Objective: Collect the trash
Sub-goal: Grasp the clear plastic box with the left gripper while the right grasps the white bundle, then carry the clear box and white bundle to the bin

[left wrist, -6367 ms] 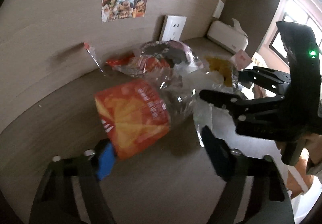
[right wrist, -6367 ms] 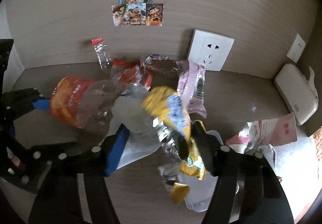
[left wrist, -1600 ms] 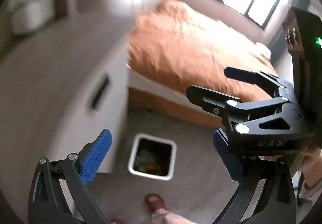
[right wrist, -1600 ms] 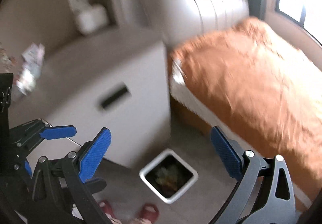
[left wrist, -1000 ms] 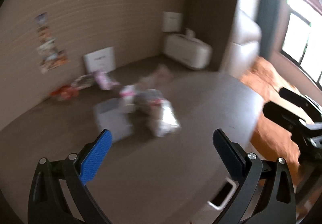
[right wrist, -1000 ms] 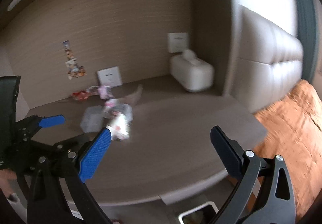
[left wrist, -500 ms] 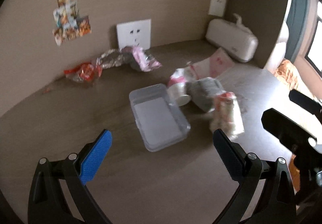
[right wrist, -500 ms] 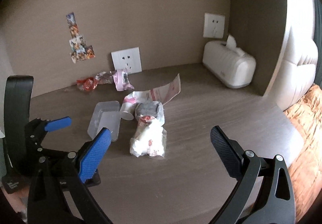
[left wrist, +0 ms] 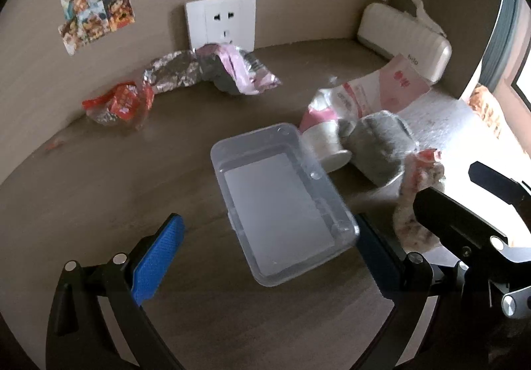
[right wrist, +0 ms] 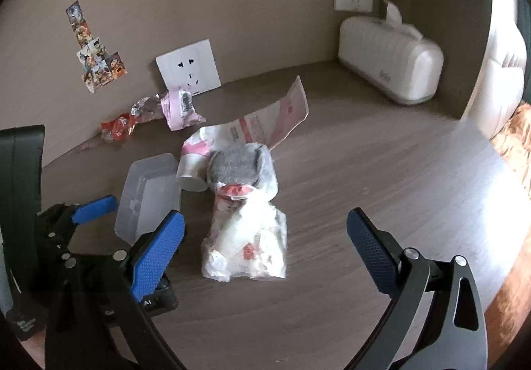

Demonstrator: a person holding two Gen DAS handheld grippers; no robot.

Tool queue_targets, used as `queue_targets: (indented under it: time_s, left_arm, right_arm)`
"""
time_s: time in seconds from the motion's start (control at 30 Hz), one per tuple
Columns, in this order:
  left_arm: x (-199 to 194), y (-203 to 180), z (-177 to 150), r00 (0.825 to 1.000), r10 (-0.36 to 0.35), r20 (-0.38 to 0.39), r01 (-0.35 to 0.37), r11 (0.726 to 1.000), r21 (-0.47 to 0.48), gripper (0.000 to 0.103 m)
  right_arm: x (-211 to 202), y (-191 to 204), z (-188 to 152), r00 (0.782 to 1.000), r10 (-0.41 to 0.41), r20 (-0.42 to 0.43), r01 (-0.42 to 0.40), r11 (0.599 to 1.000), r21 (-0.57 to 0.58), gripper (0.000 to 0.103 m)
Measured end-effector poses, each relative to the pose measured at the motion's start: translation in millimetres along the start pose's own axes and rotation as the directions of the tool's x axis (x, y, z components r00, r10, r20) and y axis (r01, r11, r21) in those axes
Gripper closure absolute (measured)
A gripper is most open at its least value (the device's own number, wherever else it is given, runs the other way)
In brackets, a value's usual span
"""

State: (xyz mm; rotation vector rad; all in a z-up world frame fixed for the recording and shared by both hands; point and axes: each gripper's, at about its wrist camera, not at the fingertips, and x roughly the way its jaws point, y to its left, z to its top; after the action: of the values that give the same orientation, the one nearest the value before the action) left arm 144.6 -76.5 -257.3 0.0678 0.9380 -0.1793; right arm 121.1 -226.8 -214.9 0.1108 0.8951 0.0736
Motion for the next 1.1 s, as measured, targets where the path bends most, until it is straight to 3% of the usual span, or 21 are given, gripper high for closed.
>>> queue_targets:
  time_s: [0.1, 0.17, 0.2, 0.27, 0.33, 0.43, 0.53, 0.8, 0.93, 1.1]
  left_arm:
    - [2, -2, 0, 1.0, 0.004, 0.004, -0.004, 1.0, 0.031, 0.005]
    - [2, -5, -1, 1.0, -0.003, 0.003, 0.002, 0.999, 0.052, 0.007]
    - [2, -7, -1, 1.0, -0.001, 0.004, 0.0, 0.998, 0.061, 0.008]
    - [0, -9, -1, 1.0, -0.012, 0.019, 0.01, 0.997, 0.077, 0.027]
    - [-2, -12, 0, 0.999, -0.02, 0.035, 0.017, 0.995, 0.095, 0.035]
    - [-8, -6, 1, 0.997, -0.062, 0.04, 0.059, 0.996, 0.072, 0.036]
    - [-26, 0, 4, 0.995, -0.058, 0.079, 0.052, 0.996, 0.072, 0.036]
    - [-115, -3, 9, 0.978, -0.067, 0.2, 0.037, 0.988, 0.151, 0.036]
    - [-151, -23, 9, 0.967, -0.097, 0.237, 0.05, 0.979, 0.195, 0.036]
    - [-187, -64, 1, 0.945, -0.192, 0.264, 0.116, 0.954, 0.278, 0.036]
  right_arm:
    - [6, -1, -1, 0.999, 0.026, -0.023, -0.025, 0.999, 0.031, 0.02]
    - [12, -3, -1, 0.998, 0.04, -0.043, -0.038, 0.998, 0.056, 0.039]
    - [13, -4, -1, 0.998, 0.047, -0.049, -0.044, 0.997, 0.068, 0.043]
    - [14, -5, -1, 0.997, 0.062, -0.048, -0.058, 0.994, 0.088, 0.052]
    - [12, -4, 1, 0.997, 0.06, -0.05, -0.056, 0.995, 0.078, 0.053]
    - [-1, -2, 2, 0.999, 0.046, -0.025, -0.044, 0.997, 0.059, 0.054]
    - [-29, 0, 7, 0.999, 0.028, 0.026, -0.028, 0.999, 0.021, 0.054]
    - [-119, 1, 22, 0.98, 0.016, 0.198, -0.005, 0.998, -0.055, 0.054]
    - [-164, -7, 22, 0.962, -0.005, 0.275, 0.02, 0.999, -0.05, 0.053]
    - [-208, -24, 9, 0.942, -0.058, 0.33, 0.069, 0.997, -0.022, 0.053]
